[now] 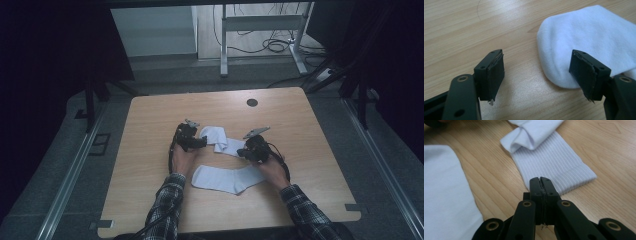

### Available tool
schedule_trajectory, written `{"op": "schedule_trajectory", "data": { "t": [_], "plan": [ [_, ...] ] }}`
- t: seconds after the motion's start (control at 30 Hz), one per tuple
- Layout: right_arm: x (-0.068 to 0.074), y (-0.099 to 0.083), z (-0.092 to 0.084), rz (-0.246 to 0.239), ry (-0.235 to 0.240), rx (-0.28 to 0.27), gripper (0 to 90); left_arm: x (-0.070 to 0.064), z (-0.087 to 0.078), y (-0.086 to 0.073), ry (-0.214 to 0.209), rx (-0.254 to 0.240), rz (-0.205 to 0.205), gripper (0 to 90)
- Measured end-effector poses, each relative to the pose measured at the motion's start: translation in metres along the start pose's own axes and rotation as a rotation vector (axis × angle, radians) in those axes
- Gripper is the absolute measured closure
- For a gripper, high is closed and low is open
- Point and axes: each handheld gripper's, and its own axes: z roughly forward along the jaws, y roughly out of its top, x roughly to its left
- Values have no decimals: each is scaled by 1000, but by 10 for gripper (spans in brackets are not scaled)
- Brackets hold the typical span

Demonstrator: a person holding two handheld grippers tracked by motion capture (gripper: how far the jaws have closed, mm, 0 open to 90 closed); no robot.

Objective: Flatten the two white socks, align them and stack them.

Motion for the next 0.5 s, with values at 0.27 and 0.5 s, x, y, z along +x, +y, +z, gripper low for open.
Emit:
{"op": "schedule_trajectory", "data": {
  "t": [0.27,0.5],
  "plan": [
    [-9,-4,-5,10,-26,8,882,5,-4,-4,8,4,-5,284],
    [-20,-7,-11,34,-33,14,881,10,-8,-7,13,10,-1,285]
  ]
}}
